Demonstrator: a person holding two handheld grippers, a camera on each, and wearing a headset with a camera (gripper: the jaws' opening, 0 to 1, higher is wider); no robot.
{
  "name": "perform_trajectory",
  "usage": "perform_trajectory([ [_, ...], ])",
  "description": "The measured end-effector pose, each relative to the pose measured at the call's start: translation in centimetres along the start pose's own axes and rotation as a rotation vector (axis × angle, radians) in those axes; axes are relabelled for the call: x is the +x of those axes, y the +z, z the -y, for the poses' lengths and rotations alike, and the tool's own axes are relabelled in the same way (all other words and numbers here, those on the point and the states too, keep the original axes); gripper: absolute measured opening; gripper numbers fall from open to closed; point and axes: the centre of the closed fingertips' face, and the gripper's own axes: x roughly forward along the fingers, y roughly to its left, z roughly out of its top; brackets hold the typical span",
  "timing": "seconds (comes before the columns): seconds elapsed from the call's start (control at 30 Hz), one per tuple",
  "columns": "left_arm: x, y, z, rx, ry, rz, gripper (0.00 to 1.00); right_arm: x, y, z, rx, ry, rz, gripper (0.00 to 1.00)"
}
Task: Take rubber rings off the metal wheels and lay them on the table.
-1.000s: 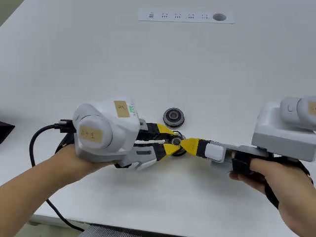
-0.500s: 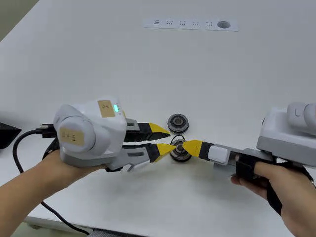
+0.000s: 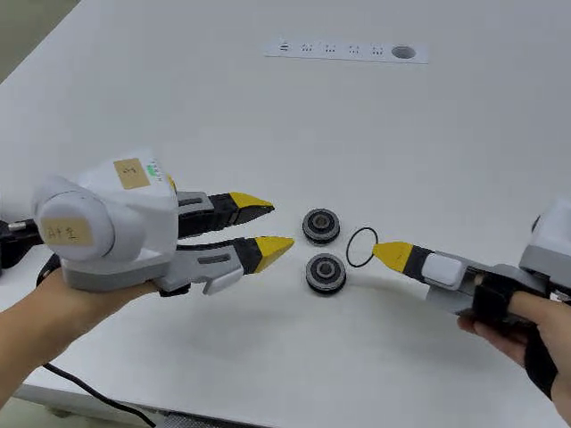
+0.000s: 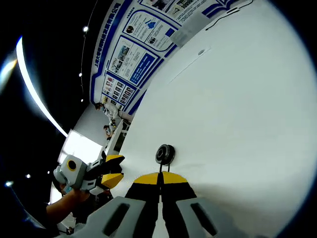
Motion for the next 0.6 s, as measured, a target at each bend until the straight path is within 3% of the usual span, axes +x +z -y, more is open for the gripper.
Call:
perform_trajectory([
  [0.13, 0.1, 0.0, 0.5, 0.003, -0.011, 0.000, 0.29, -1.1, 0.0, 2.1, 0.006, -0.076, 0.007, 0.02],
  [0.37, -0.3, 0.0, 0.9, -0.001, -0.018, 0.001, 0.31, -2.1, -0.1, 4.1, -0.032, -0.183, 0.006, 0.02],
  [0.6, -0.6, 0.1, 0.8, 0.003, -0.009, 0.000, 0.31, -2.3, 0.0, 4.7, -0.140, -0.253, -0.015, 0.05],
])
